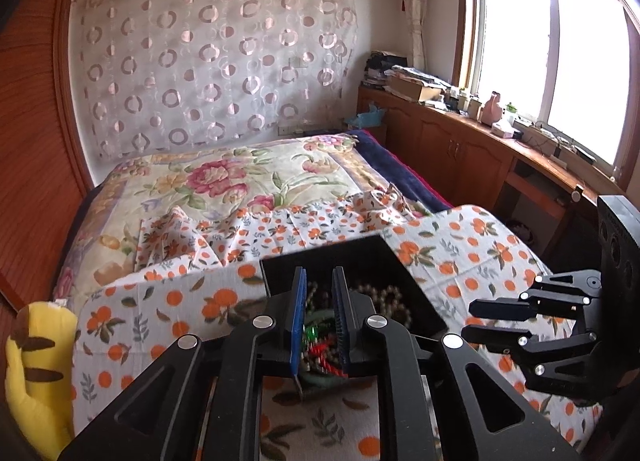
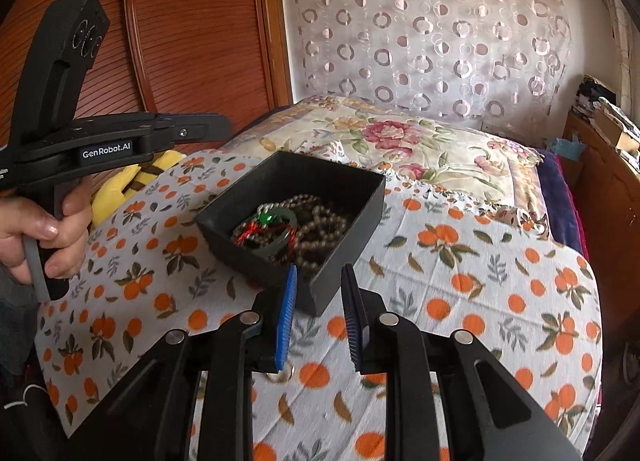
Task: Organize jewelry
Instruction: 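Grasp the small brooch with the left tool while the right tool grasps the gold ring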
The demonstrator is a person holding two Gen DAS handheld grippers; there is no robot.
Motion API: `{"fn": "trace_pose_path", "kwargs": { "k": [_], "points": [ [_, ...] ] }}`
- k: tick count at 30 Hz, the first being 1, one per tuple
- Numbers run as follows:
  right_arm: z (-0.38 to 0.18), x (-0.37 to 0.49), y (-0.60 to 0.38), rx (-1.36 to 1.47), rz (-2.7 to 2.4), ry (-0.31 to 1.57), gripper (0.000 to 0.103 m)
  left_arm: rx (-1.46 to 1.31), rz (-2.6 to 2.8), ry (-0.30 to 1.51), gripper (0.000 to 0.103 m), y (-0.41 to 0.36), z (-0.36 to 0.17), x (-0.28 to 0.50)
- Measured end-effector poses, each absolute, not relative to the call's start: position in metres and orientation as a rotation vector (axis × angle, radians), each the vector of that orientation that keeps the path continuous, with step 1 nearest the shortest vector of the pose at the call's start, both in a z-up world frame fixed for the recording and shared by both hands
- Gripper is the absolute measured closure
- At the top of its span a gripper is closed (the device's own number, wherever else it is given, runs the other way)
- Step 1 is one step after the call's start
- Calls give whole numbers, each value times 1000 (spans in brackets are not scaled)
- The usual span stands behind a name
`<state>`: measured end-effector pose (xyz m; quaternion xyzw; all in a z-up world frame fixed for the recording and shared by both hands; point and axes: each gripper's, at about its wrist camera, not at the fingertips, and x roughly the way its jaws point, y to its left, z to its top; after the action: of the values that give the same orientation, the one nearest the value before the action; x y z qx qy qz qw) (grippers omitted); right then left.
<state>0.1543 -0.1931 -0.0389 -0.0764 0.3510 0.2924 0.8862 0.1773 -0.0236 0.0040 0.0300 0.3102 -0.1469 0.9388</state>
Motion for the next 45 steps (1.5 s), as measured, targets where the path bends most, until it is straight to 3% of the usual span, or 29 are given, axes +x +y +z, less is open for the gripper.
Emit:
{"fn": "trace_pose_path", "kwargs": {
  "k": [3,15,18,25,28,33,45],
  "points": [
    [-47,147,-192,-171,615,755,78,65,-307,651,83,-20,-5,163],
    [-86,136,-173,-246,640,865,78,89,-335,768,81,-20,-52,117],
    [-90,136,-170,-264,633,871,72,86,-337,796,80,-19,-62,112],
    [-94,129,-164,-337,623,855,72,85,-347,835,76,-25,-76,101],
    [-94,127,-164,-341,631,852,81,87,-364,846,75,-31,-80,95],
    [-89,129,-171,-303,618,832,81,92,-385,852,69,-38,-81,91],
    [-87,130,-177,-276,611,830,81,97,-415,863,69,-49,-84,88]
  ]
}}
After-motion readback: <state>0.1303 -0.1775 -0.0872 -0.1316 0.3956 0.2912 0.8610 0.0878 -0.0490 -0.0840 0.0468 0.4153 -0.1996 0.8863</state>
